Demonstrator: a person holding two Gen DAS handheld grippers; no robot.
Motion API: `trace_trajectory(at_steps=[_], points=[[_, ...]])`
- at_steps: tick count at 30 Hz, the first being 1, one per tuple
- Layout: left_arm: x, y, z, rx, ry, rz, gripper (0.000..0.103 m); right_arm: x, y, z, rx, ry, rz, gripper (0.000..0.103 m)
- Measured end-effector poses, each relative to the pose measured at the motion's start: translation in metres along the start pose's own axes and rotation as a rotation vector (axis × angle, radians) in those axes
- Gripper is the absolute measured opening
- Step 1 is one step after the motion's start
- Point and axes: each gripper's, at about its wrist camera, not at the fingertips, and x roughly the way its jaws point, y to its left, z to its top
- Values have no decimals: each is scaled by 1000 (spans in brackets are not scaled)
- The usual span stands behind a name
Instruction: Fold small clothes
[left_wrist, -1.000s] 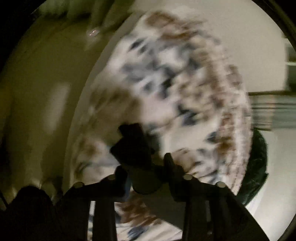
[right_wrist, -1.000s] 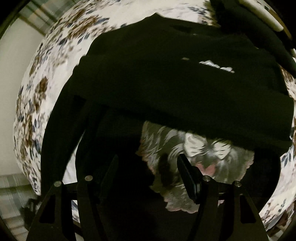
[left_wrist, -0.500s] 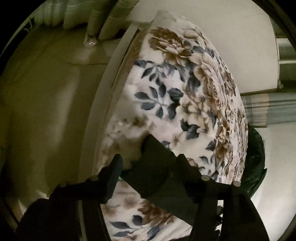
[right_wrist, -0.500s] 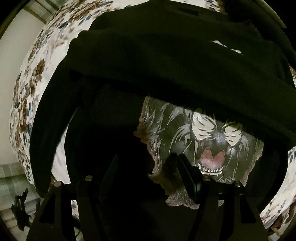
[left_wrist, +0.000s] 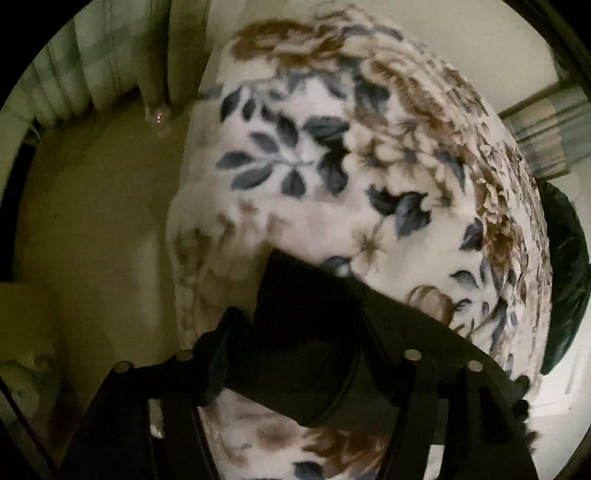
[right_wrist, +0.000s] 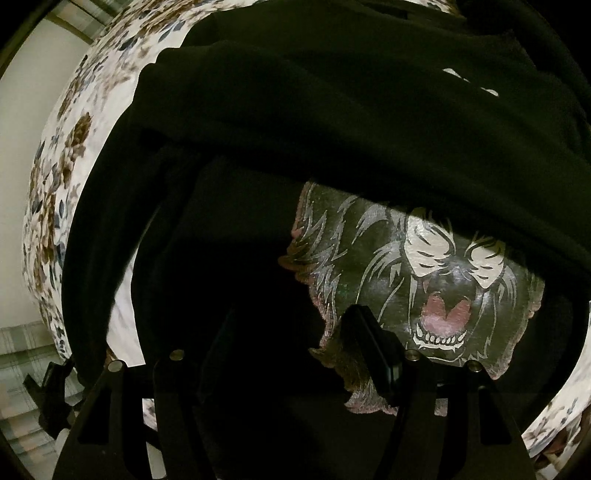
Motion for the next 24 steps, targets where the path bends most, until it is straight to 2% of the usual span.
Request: trace_trajectory(at_steps=[1,2,6,9,12,16,17,20,23,24], points=[[-3,-3,-1,23,-25,7,14,0,-1,0,0,0,-3,68],[-6,-6,0,47,-41,-6,9,1,-1,0,0,-1,-6,68],[-40,-28,8,135,-142,-24,8,-1,-10,3,10,-8,-13,68],[-79,-58,21,213,-224,-77,8,-5,-21,7,41,-22,-19,68],[-116,-111,34,297,-276,-161,8,-12,-33,10,85,-41,-13,68],[-156,-212,28,489,-297,-315,8,-33,-60,11,180,-96,15,68],[-164,-236,21,533,-297,-353,8,-39,-68,11,200,-108,21,68],[-182,-324,-25,702,-275,-476,8,-55,-97,4,280,-141,50,68],[-187,-399,-89,843,-204,-590,8,-65,-136,-5,349,-159,64,68],[-186,-427,-122,900,-173,-632,8,-67,-151,-12,378,-163,62,68]])
